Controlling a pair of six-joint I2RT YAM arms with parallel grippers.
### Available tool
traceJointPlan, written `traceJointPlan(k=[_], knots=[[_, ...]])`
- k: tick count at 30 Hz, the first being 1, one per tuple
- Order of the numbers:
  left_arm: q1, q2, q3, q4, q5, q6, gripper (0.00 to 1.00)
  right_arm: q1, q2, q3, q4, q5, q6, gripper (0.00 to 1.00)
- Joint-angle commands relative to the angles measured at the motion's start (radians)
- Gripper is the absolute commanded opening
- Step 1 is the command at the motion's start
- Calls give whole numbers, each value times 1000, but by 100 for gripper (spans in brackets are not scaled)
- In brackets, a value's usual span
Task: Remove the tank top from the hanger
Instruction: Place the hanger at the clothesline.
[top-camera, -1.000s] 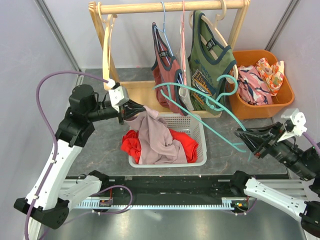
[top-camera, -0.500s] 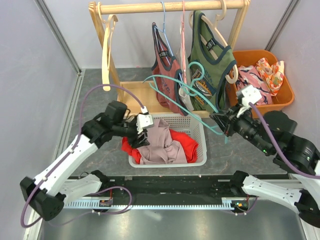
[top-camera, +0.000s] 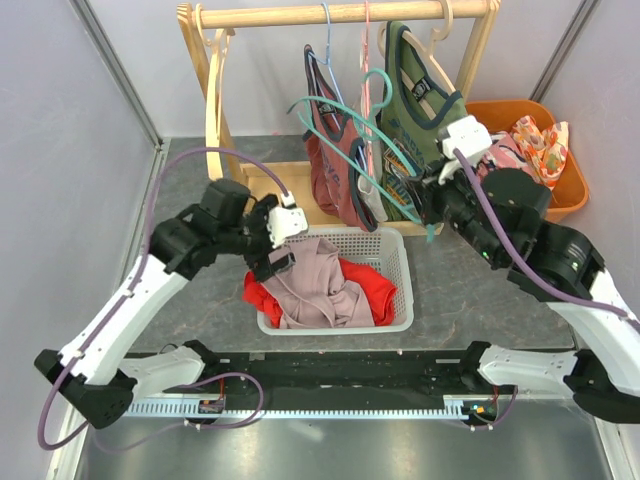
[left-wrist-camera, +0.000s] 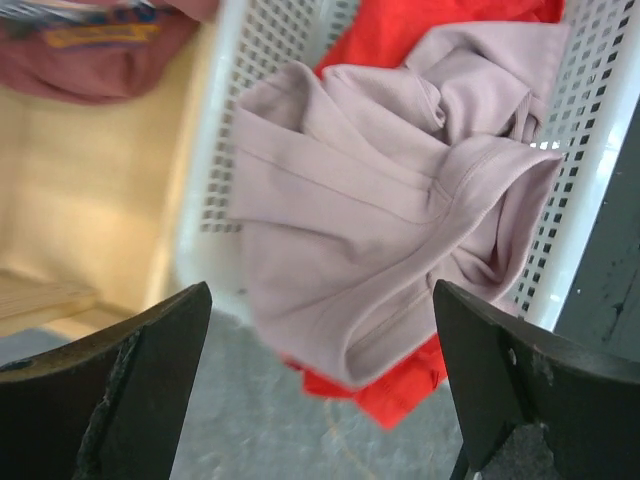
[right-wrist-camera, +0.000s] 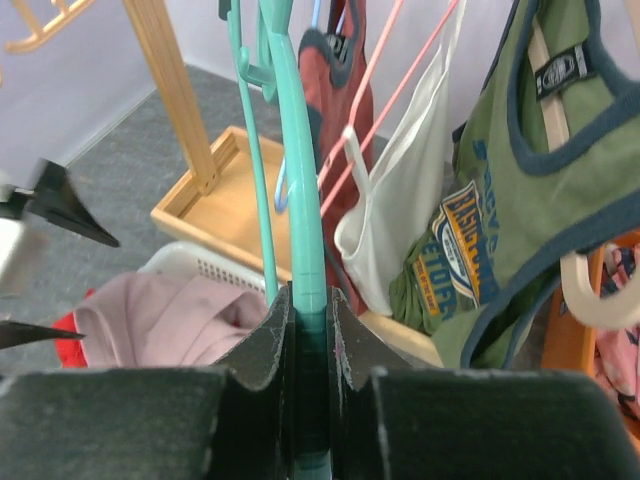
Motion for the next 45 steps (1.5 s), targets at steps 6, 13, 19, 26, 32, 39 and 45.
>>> traceJointPlan(k=[6,13,19,26,32,39,45], knots=[[-6,-19,372,-226,-57,-17,100,25,222,212,121,81,-48,0],[-6,-56,470,-298,-115,-79,100,113,461,413,143,294,-65,0],[-6,-123,447,-303,-141,-69,100,150,601,550,187,392,-119,0],[-3,-205,363,-249,-132,-95,99,154,693,620,288,427,-157,0],[-3,-232,347,-254,-143,-88,100,156,828,781,308,473,-241,0],[-3,-247,363,-258,-141,-88,100,156,908,812,376,521,-313,0],[-3,-255,363,-257,-130,-92,99,148,941,820,457,529,-361,0]])
